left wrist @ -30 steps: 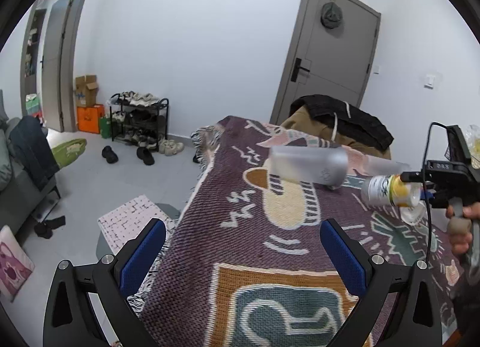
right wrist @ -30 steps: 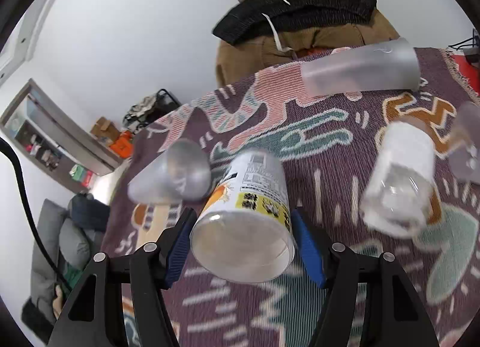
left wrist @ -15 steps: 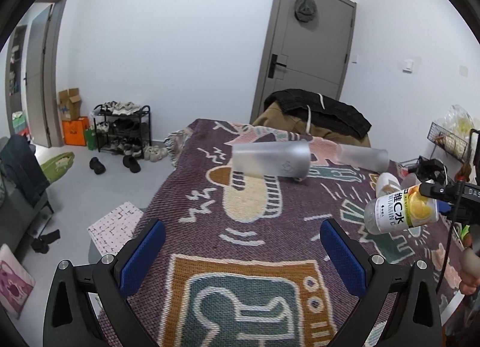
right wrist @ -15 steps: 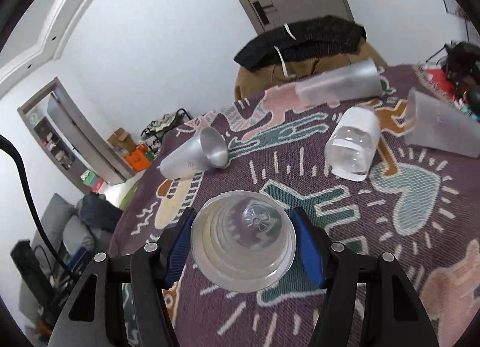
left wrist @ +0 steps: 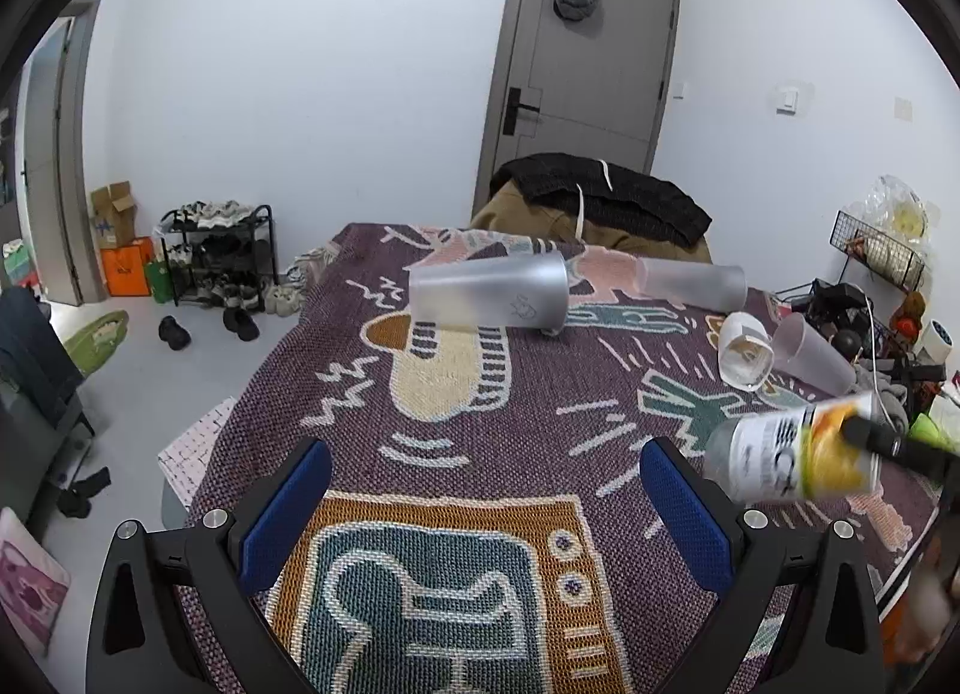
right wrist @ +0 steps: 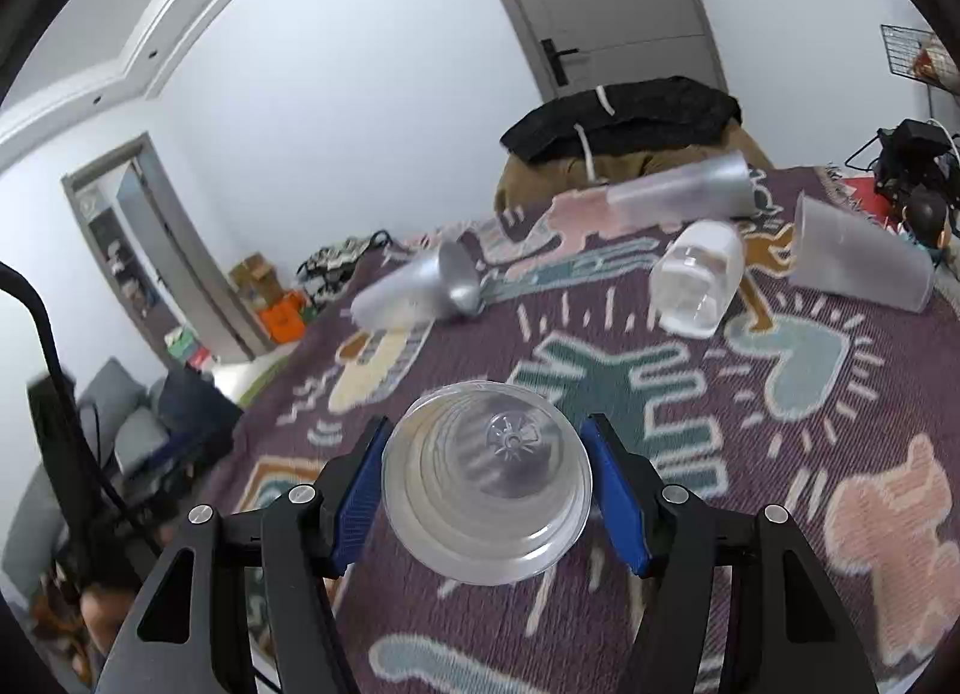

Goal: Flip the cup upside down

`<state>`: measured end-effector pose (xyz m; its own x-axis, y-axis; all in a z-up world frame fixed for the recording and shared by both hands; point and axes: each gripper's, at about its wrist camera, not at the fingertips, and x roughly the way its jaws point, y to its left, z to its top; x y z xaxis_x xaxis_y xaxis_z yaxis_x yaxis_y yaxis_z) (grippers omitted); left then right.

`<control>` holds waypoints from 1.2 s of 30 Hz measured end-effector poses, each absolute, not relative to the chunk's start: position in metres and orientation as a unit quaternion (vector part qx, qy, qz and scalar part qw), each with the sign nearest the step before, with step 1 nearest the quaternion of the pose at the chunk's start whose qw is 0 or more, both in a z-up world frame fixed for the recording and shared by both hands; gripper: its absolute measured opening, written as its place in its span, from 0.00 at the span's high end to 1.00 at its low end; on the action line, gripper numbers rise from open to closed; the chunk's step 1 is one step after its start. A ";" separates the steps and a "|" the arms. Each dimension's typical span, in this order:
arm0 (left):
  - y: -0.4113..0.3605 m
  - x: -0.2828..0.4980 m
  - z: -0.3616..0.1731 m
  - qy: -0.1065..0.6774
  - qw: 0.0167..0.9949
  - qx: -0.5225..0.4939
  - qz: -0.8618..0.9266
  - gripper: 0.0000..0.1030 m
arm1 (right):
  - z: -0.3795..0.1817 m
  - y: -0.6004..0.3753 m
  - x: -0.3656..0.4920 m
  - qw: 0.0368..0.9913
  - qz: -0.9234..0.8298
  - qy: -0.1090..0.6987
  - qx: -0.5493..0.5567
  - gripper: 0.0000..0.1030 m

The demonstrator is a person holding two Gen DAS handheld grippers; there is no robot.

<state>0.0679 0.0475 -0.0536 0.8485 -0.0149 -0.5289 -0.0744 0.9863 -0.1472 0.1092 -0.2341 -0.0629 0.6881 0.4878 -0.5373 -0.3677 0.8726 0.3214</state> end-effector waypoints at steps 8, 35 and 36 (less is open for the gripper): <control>0.041 0.070 -0.055 0.295 0.952 -0.077 0.007 0.00 | -0.109 -0.230 0.094 0.880 0.250 0.396 0.075 0.38; -0.052 0.124 -0.040 0.427 0.886 -0.121 -0.134 0.00 | -0.114 -0.341 0.063 0.892 0.182 0.384 0.152 0.12; -0.054 0.126 -0.039 0.431 0.884 -0.119 -0.134 0.00 | -0.114 -0.344 0.064 0.894 0.178 0.380 0.154 0.12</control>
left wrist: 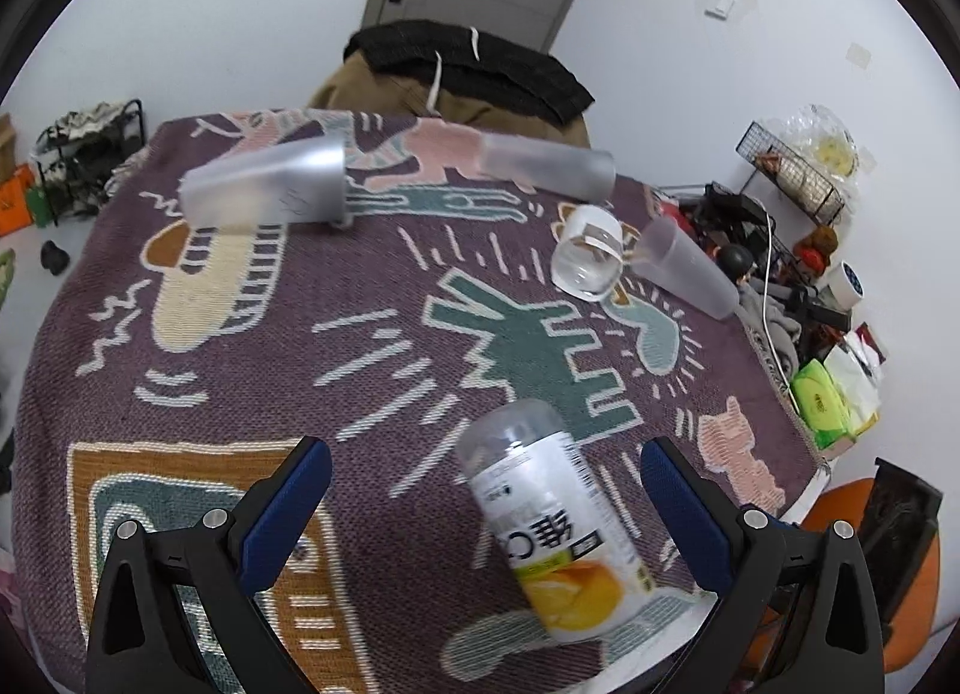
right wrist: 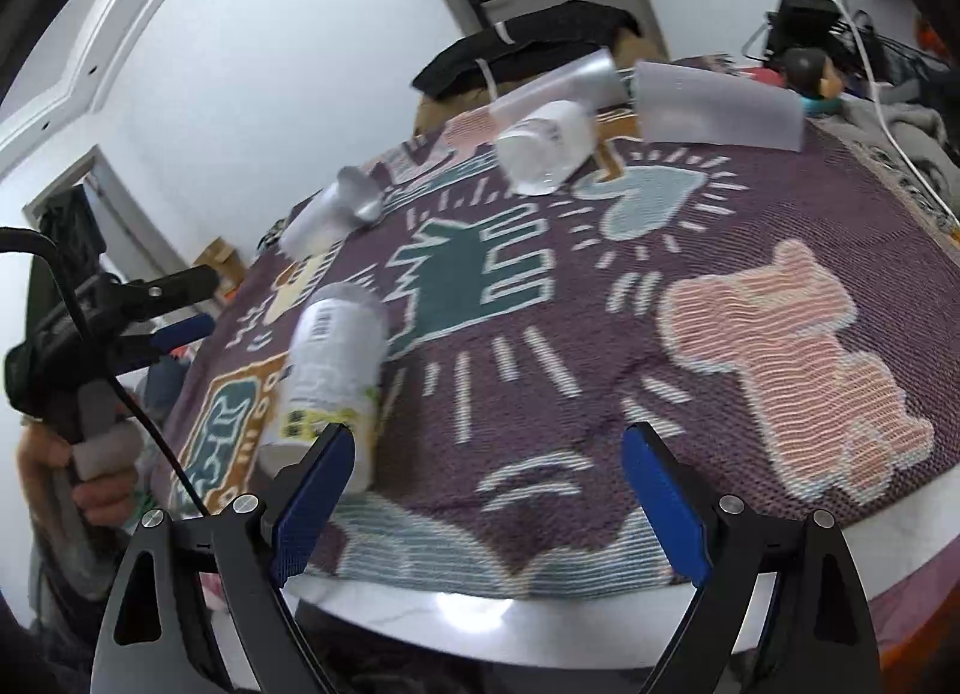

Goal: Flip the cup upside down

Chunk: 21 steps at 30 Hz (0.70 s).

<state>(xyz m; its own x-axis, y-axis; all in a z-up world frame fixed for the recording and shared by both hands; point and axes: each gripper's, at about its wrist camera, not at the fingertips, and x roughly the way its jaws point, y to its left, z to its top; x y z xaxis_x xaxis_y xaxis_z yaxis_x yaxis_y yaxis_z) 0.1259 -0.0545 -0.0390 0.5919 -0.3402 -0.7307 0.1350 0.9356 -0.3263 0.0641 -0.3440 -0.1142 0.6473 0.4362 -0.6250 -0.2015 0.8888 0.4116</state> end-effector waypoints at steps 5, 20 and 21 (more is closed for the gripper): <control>-0.067 0.139 -0.036 0.457 0.871 -0.111 -0.143 0.01 | -0.117 -0.354 0.066 0.905 0.159 0.363 0.153 0.12; -0.086 0.191 -0.086 0.590 0.774 -0.192 -0.129 0.14 | -0.123 -0.374 0.068 0.911 0.143 0.351 0.164 0.12; -0.086 0.194 -0.090 0.597 0.769 -0.196 -0.122 0.14 | -0.124 -0.374 0.068 0.910 0.144 0.351 0.164 0.12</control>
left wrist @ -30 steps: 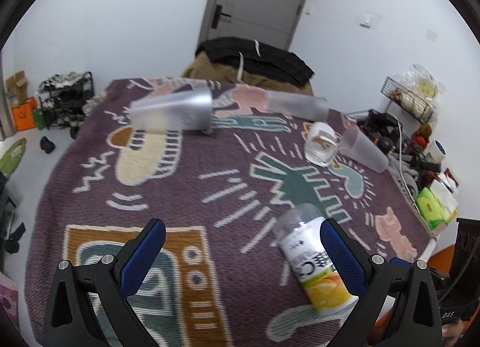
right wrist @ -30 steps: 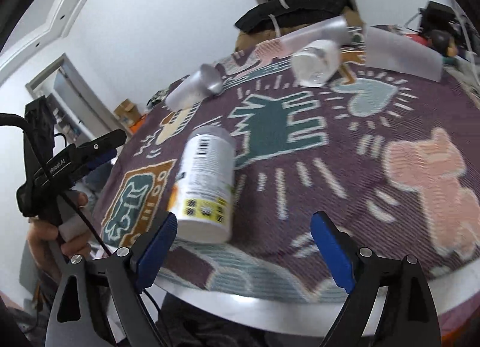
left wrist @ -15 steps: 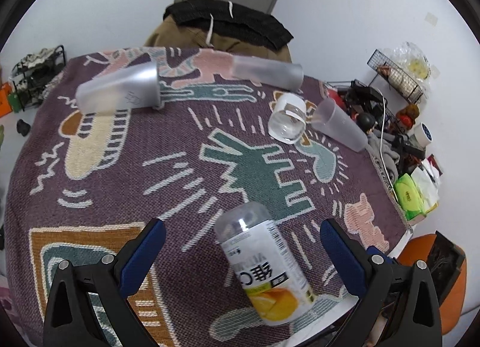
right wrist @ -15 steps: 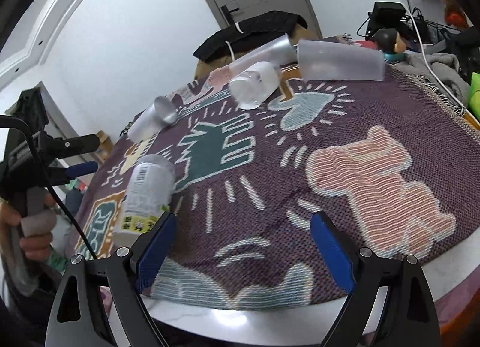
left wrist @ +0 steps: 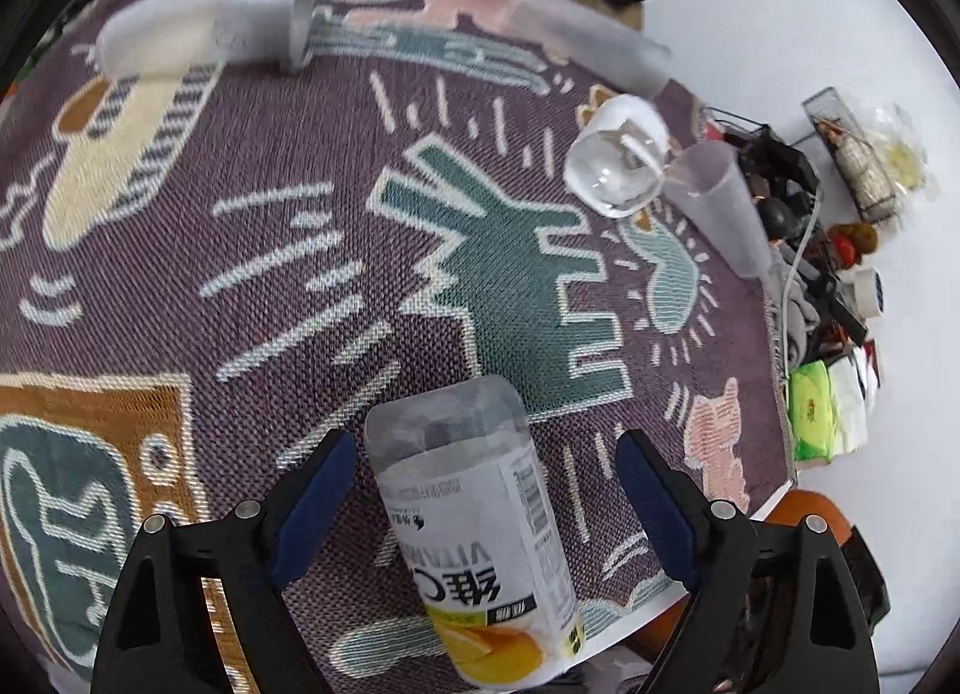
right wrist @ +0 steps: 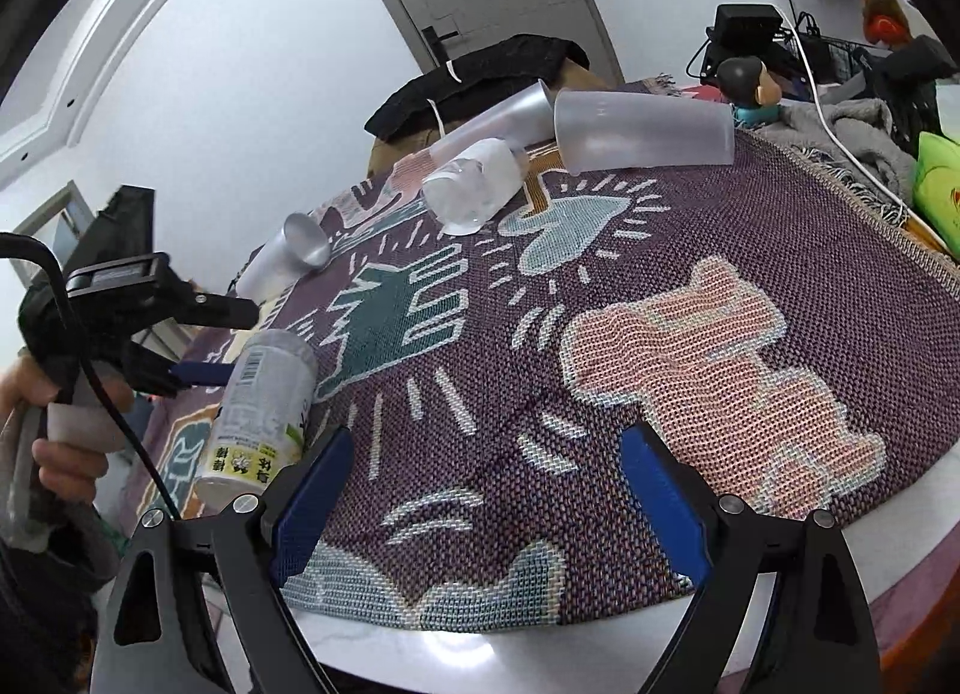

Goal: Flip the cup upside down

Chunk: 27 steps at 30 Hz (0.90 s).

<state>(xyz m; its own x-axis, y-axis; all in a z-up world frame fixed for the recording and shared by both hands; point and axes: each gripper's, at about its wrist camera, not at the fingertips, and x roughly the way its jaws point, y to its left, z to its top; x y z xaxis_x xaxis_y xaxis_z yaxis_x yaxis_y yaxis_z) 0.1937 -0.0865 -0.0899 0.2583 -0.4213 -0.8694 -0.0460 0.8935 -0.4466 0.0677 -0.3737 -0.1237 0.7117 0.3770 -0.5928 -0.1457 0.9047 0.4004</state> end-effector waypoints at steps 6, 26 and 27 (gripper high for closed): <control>-0.088 0.206 -0.105 0.616 0.754 -0.208 -0.093 0.14 | -0.122 -0.372 0.066 0.912 0.147 0.349 0.161 0.12; -0.089 0.213 -0.089 0.596 0.772 -0.198 -0.094 0.37 | -0.126 -0.374 0.069 0.910 0.146 0.351 0.164 0.12; -0.089 0.212 -0.083 0.588 0.780 -0.193 -0.097 0.37 | -0.126 -0.374 0.069 0.910 0.146 0.351 0.163 0.12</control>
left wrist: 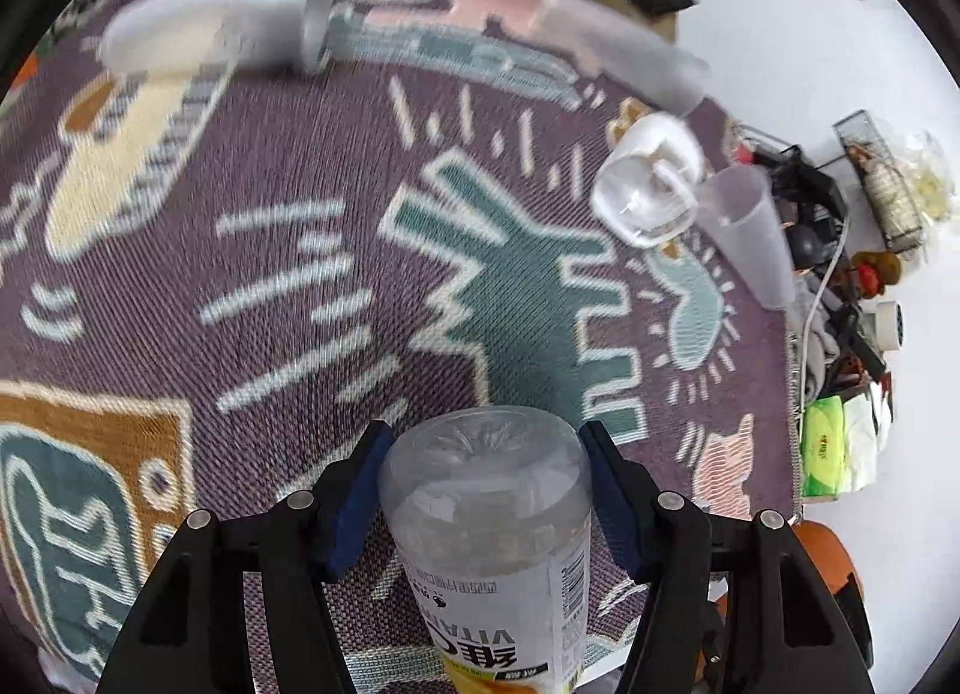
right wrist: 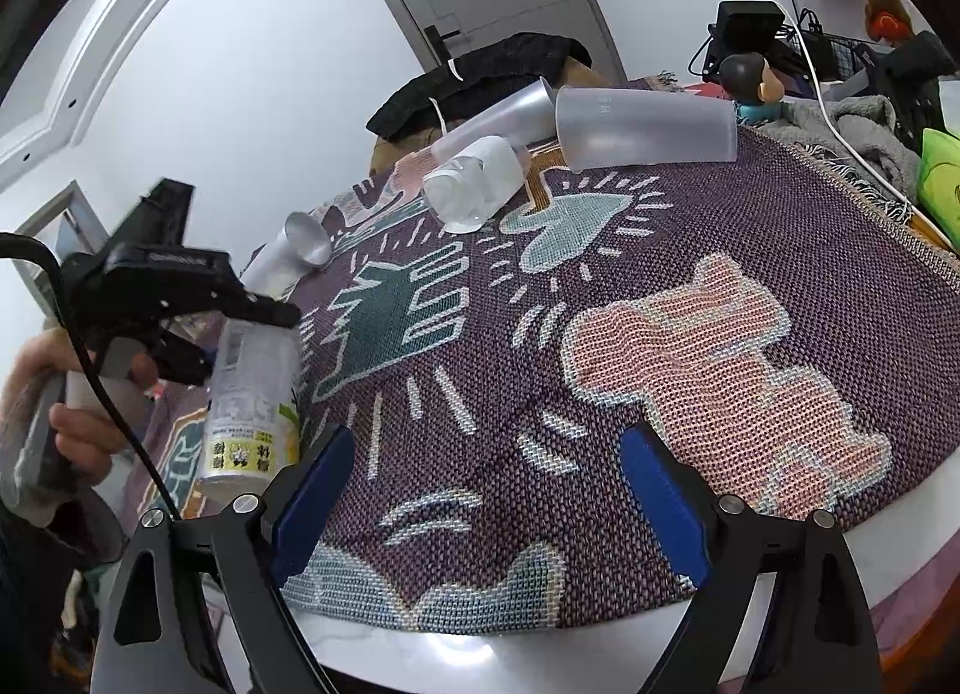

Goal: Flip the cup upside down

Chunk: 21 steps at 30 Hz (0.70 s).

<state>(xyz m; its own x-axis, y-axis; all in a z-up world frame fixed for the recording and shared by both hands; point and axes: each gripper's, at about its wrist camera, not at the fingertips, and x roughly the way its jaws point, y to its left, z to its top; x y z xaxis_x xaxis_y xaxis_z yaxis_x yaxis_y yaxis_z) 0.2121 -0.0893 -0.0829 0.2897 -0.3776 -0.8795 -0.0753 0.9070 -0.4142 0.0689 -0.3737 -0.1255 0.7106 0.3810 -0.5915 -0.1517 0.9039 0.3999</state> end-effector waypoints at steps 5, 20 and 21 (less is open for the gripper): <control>-0.090 0.200 -0.044 0.530 0.826 -0.157 -0.112 0.37 | -0.125 -0.372 0.069 0.912 0.146 0.350 0.158 0.12; -0.125 0.160 0.016 0.332 0.939 0.026 -0.087 0.37 | -0.126 -0.369 0.067 0.914 0.143 0.349 0.149 0.12; -0.128 0.161 0.013 0.322 0.942 0.035 -0.085 0.37 | -0.126 -0.370 0.067 0.914 0.142 0.349 0.149 0.12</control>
